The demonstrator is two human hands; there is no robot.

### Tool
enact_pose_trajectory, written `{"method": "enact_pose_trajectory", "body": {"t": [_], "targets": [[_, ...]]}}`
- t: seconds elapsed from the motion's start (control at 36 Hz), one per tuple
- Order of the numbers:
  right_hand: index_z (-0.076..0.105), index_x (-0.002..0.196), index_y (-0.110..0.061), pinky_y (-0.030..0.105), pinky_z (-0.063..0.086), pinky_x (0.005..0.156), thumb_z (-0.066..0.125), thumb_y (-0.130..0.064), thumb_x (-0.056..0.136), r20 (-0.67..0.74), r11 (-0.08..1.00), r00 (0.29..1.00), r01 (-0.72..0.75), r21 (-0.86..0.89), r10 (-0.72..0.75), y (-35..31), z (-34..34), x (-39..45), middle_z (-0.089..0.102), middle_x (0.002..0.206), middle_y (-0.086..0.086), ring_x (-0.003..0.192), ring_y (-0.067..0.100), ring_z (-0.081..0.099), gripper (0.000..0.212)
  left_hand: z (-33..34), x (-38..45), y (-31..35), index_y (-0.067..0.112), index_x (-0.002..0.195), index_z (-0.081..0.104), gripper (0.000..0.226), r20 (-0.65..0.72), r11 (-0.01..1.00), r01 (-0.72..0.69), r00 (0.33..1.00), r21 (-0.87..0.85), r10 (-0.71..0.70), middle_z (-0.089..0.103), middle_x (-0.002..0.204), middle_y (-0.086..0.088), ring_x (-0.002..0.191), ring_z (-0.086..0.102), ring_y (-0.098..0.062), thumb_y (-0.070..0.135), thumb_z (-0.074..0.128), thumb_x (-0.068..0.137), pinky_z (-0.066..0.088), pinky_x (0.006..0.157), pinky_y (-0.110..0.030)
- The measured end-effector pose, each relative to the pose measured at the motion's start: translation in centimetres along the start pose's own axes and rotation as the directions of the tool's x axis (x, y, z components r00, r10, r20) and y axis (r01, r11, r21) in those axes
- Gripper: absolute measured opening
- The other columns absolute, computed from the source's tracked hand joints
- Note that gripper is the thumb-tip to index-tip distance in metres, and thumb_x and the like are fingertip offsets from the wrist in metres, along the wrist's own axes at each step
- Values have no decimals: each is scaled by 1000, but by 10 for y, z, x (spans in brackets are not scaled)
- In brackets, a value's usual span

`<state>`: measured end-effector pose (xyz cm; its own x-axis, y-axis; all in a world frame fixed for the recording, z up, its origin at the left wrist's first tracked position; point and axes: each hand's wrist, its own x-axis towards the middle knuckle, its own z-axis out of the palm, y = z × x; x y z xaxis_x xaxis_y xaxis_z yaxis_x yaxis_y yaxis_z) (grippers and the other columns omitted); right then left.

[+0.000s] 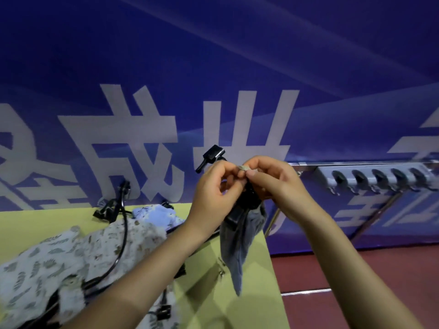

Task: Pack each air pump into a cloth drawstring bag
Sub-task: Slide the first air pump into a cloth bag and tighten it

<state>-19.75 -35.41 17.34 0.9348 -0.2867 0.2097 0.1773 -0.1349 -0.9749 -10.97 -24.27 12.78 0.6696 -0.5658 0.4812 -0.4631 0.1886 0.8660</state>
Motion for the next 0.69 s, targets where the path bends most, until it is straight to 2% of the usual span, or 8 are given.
{"method": "enact_pose_trajectory", "body": {"t": [0.11, 0.19, 0.22, 0.31, 0.39, 0.53, 0.61, 0.69], "targets": [[63, 79, -13, 23, 23, 46, 51, -15, 85, 19, 999, 1000, 11, 42, -12, 13, -59, 10, 40, 61, 8, 48, 9, 32, 13, 53, 21, -4, 26, 78, 40, 30, -164, 998, 54, 985, -10, -55, 42, 66, 6, 60, 45, -13, 25, 69, 85, 43, 58, -29], [61, 83, -8, 20, 25, 47, 51, -15, 86, 57, 999, 998, 15, 42, -17, 25, -102, 15, 40, 67, 14, 51, 9, 34, 13, 88, 36, -8, 39, 88, 53, 10, -111, 989, 11, 994, 145, 5, 50, 73, 2, 67, 52, -16, 39, 60, 82, 46, 62, -34], [61, 83, -7, 19, 26, 47, 51, -15, 86, 71, 999, 997, 14, 52, -17, 29, -116, 15, 40, 68, 14, 51, 9, 34, 12, 99, 40, -10, 39, 97, 57, 14, -79, 977, -13, 996, 214, 31, 51, 75, 3, 68, 53, -14, 39, 57, 83, 46, 61, -31], [62, 80, -10, 19, 25, 47, 51, -14, 87, 109, 998, 994, 8, 63, -15, 42, -155, 12, 44, 60, 4, 50, 8, 34, 13, 130, 48, -18, 19, 98, 69, 26, -56, 872, -75, 992, 484, 116, 46, 76, 7, 74, 49, -13, 38, 53, 88, 39, 64, -25], [60, 81, -5, 17, 28, 49, 51, -16, 87, 147, 1000, 989, -12, 25, 8, 58, -187, 7, 49, 58, -9, 51, 7, 34, 15, 159, 44, -24, 15, 97, 72, 26, -69, 750, -84, 983, 657, 171, 43, 76, 6, 80, 45, -16, 35, 56, 89, 35, 64, -25], [61, 82, -8, 12, 33, 52, 50, -15, 87, 188, 1000, 982, -24, -7, 25, 74, -227, 2, 55, 58, -13, 52, 0, 43, 14, 199, 44, -28, 19, 91, 72, 24, 2, 646, -101, 988, 756, 152, 43, 70, 8, 75, 44, -13, 35, 54, 87, 26, 55, -22], [59, 82, -5, 6, 35, 55, 48, -11, 87, 183, 999, 982, -37, 6, 36, 81, -248, -2, 59, 58, -16, 52, -4, 50, 13, 218, 49, -29, 24, 83, 70, 21, 26, 627, -75, 996, 776, 87, 26, 56, 16, 60, 38, -8, 38, 55, 85, 16, 47, -16], [60, 80, -7, 7, 36, 56, 49, -12, 86, 167, 999, 985, -47, -16, 49, 89, -261, -4, 60, 60, -16, 54, -4, 50, 13, 228, 52, -33, 26, 93, 73, 25, 62, 638, -72, 997, 767, 38, 38, 59, 15, 65, 39, -6, 41, 56, 84, 26, 49, -17]]}}
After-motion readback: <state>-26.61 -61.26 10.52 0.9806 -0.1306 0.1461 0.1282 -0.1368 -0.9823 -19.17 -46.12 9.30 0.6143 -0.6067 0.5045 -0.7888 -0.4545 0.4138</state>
